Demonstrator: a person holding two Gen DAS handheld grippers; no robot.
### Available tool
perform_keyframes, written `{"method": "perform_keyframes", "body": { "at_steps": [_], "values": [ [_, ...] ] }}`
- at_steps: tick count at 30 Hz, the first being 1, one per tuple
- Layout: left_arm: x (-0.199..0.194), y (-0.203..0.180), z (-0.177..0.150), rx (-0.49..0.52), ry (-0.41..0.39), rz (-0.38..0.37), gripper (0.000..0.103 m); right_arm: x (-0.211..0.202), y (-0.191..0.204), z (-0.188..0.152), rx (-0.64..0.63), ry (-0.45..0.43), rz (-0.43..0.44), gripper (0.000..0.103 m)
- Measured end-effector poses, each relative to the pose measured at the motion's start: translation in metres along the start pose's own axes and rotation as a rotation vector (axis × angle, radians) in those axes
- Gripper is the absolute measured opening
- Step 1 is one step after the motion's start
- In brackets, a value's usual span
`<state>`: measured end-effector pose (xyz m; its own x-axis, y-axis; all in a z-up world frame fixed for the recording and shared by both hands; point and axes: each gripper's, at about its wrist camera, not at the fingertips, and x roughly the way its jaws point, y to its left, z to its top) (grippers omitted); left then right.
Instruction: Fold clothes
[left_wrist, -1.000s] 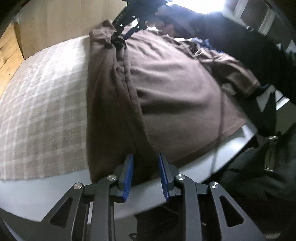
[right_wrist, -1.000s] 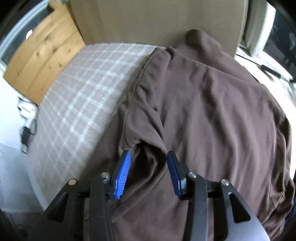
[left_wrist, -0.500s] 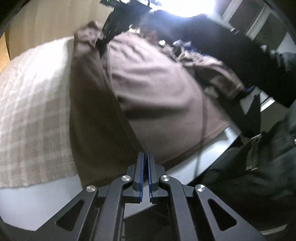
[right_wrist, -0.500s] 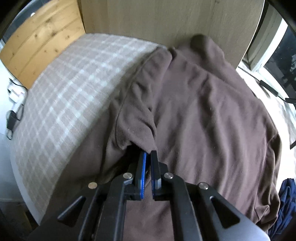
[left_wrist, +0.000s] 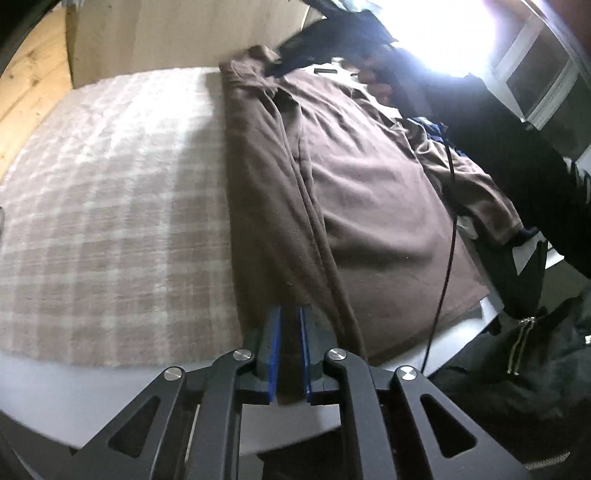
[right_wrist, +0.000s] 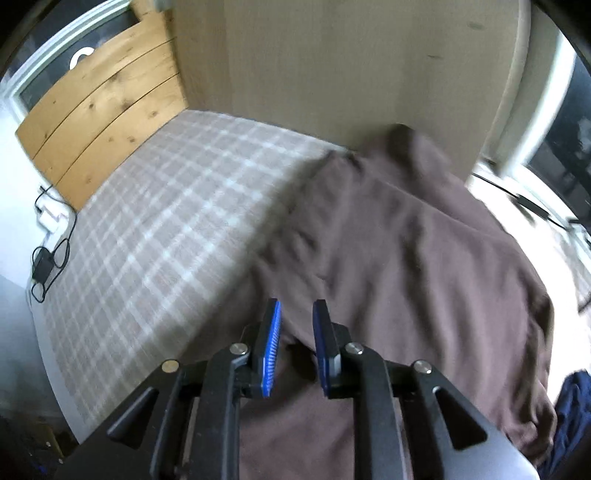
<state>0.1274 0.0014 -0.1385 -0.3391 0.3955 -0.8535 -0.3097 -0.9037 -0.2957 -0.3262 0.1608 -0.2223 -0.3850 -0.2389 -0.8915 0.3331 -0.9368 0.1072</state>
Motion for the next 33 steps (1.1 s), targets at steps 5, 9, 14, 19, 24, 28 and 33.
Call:
{"method": "perform_keyframes", "body": {
  "at_steps": [5, 9, 14, 19, 24, 28, 33],
  "values": [
    [0.01, 0.008, -0.023, 0.016, 0.101, 0.019, 0.008, 0.047, 0.008, -0.005, -0.086, 0.071, -0.105, 0.019],
    [-0.024, 0.019, -0.032, -0.025, 0.087, 0.05, 0.008, 0.012, -0.002, -0.009, 0.004, 0.05, -0.028, 0.019],
    [-0.033, 0.015, -0.014, 0.022, 0.023, 0.026, 0.008, -0.034, 0.021, -0.059, 0.023, 0.017, 0.159, 0.019],
    [0.006, -0.013, 0.008, 0.152, 0.048, -0.099, 0.008, -0.017, 0.056, -0.12, 0.034, 0.089, 0.173, 0.019],
    [0.041, -0.021, -0.002, 0.278, 0.139, -0.103, 0.008, -0.017, 0.057, -0.165, 0.156, 0.107, 0.172, 0.019],
    [0.022, -0.014, 0.003, 0.289, 0.151, -0.13, 0.008, -0.07, 0.021, -0.203, 0.314, 0.038, 0.125, 0.02],
    [0.004, -0.019, 0.021, 0.33, 0.107, -0.202, 0.009, -0.151, -0.039, -0.273, 0.605, -0.066, -0.04, 0.021]
  ]
}}
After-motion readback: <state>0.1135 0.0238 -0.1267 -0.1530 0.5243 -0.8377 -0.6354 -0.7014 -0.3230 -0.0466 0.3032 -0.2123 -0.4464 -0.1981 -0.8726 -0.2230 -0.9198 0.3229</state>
